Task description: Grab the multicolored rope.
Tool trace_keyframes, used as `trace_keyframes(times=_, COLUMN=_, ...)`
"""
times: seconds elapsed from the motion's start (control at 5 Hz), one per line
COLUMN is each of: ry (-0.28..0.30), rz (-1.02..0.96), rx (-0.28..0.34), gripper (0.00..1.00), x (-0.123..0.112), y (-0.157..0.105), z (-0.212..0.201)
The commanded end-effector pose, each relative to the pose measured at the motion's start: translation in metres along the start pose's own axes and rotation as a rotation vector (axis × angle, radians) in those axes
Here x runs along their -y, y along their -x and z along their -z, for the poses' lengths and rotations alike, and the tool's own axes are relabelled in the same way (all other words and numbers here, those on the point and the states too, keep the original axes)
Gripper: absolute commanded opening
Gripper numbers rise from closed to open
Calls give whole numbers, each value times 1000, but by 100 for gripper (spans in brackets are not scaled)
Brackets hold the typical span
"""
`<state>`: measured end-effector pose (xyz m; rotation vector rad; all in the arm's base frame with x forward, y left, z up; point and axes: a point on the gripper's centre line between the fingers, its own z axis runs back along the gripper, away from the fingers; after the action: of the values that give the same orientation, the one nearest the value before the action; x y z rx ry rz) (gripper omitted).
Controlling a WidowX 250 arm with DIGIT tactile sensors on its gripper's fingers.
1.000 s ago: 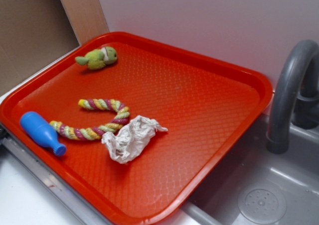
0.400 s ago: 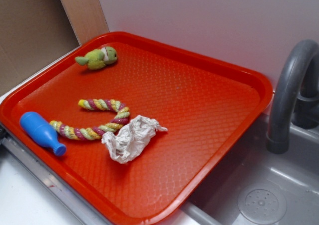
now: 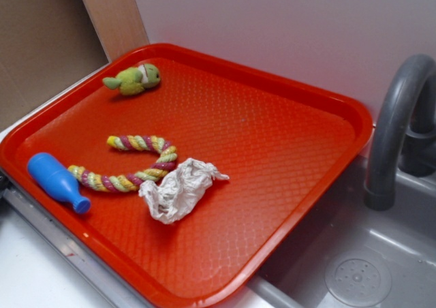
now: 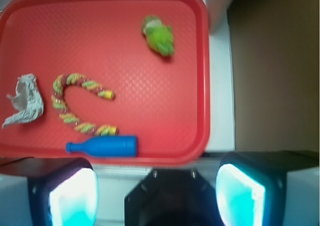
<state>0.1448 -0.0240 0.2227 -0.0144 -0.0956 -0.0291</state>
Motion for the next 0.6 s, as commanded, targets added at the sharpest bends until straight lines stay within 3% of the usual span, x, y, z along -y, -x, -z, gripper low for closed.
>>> trace_keyframes(times=0.0, ry=-4, rz=180, rx=27, gripper=100, x=27, y=-39, z=19)
trace_keyframes(times=0.4, ry=35, rz=400, rx=14, gripper=100, x=58, y=-29, z=50)
